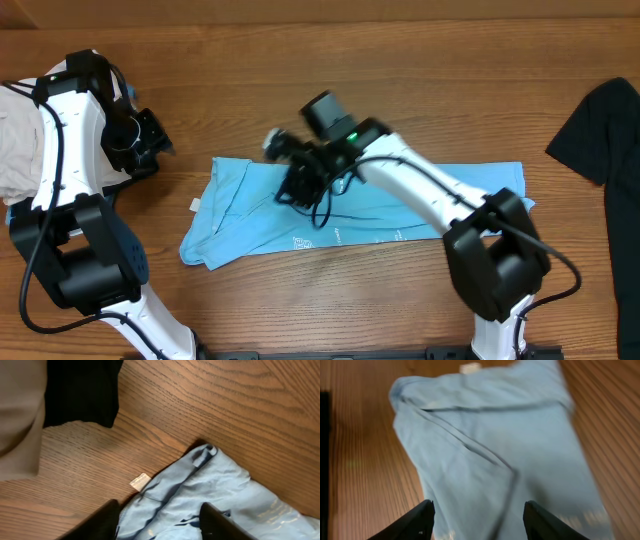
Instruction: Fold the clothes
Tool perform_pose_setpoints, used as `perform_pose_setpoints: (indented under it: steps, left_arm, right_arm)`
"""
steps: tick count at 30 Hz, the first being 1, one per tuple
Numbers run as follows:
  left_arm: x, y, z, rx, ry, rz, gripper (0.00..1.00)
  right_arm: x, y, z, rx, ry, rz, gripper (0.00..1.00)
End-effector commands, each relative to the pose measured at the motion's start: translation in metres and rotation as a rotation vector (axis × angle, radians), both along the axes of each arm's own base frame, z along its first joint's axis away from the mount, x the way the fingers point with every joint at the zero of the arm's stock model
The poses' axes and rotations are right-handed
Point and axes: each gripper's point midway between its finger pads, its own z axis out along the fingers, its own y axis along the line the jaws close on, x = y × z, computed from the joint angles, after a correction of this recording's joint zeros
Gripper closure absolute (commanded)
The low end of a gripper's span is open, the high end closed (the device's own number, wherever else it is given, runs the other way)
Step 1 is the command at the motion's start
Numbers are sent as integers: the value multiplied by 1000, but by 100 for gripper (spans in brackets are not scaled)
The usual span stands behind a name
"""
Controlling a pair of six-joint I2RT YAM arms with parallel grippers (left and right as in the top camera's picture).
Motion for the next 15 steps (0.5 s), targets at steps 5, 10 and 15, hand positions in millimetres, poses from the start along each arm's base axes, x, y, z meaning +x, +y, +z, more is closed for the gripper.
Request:
perform_pose_setpoints:
  steps: [5,10,15]
  left_arm:
    - [3,-3,-2,-15,-6,-7,0]
    - [3,-3,-2,-14,-7,-7,0]
    - [17,1,-1,2,-65,-7,0]
  right_arm:
    - [-41,49,-4,-15,-314,367,70]
    - [-39,61,-35,-16,-339,424,75]
    - [-32,70,-53,0,-380,448,81]
